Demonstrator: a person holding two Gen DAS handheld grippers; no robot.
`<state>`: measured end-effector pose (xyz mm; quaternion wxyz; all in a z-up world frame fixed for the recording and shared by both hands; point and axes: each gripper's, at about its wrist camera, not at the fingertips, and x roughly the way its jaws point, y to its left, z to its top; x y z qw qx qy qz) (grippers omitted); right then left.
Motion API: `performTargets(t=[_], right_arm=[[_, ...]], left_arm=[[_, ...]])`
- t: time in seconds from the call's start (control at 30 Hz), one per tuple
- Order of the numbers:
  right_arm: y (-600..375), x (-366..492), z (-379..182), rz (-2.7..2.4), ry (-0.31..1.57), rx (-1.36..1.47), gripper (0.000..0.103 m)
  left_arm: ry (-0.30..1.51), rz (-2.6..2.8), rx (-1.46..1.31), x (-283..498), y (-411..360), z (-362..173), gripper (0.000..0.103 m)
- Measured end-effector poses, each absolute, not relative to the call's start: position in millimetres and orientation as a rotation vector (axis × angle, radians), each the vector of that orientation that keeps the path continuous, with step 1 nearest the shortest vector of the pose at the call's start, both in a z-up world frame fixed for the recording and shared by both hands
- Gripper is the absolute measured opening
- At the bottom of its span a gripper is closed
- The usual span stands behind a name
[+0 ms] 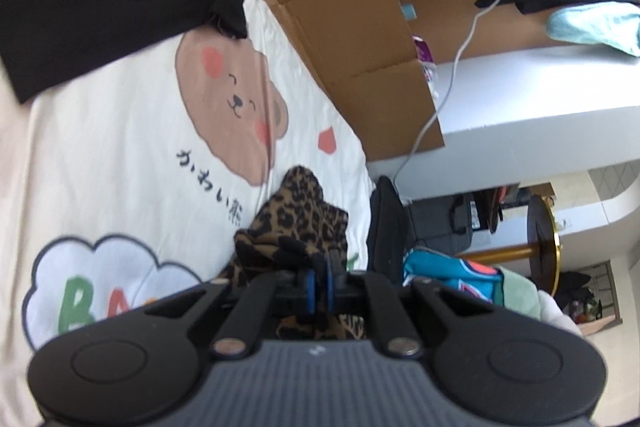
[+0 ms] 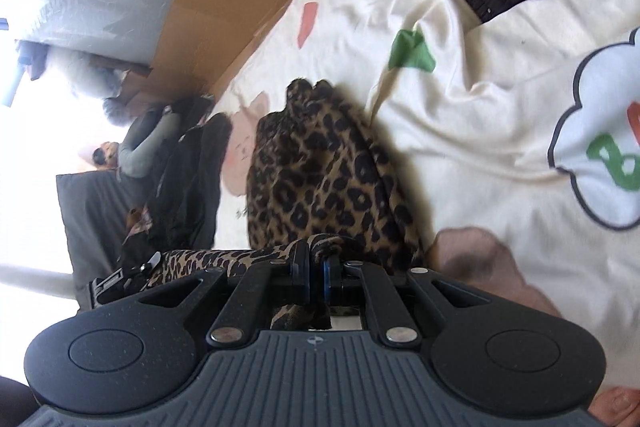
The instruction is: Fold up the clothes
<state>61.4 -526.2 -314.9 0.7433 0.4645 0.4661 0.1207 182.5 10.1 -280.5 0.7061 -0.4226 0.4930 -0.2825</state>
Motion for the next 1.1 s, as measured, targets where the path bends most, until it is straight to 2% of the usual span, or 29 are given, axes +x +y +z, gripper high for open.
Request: performTargets(t=[0.33, 0.57, 0.67, 0.73, 0.8, 0.87, 0.93, 0.97, 1.1], right_arm=[[-533, 95, -327, 0.201, 1.009, 1.03, 0.005], [-533, 117, -333, 0.168, 1.034, 0.978, 0.006], [-534, 124, -341, 0.149, 1.057, 0.987, 0.009], [-534, 125, -340, 0.16, 1.055, 0.992, 0.014], [-533, 125, -337, 0.184, 1.039, 0.997, 0.031], [-531, 127, -334, 0.203, 1.03, 1.002, 0.039], [-529, 130, -331, 0.218, 1.029, 1.003, 0.039], [-529, 133, -330, 0.221, 1.029, 1.001, 0.039], [-529, 141, -327, 0.209, 1.026, 0.986, 0.042]], left_arm=[[1.09, -0.527, -0.912, 215, -5, -308, 0.006], [1.076, -0.489, -0.87, 230, -14, -307, 0.006], [1.108, -0.448, -0.859, 237, -20, -322, 0.006], [1.129, -0.43, -0.873, 240, -22, -332, 0.006], [1.15, -0.424, -0.85, 242, -26, -334, 0.016], [1.165, -0.429, -0.801, 244, -33, -333, 0.037], [1.166, -0.461, -0.793, 245, -39, -332, 0.046], [1.167, -0.469, -0.795, 245, -41, -331, 0.049], [1.151, -0.477, -0.836, 250, -40, -330, 0.049]])
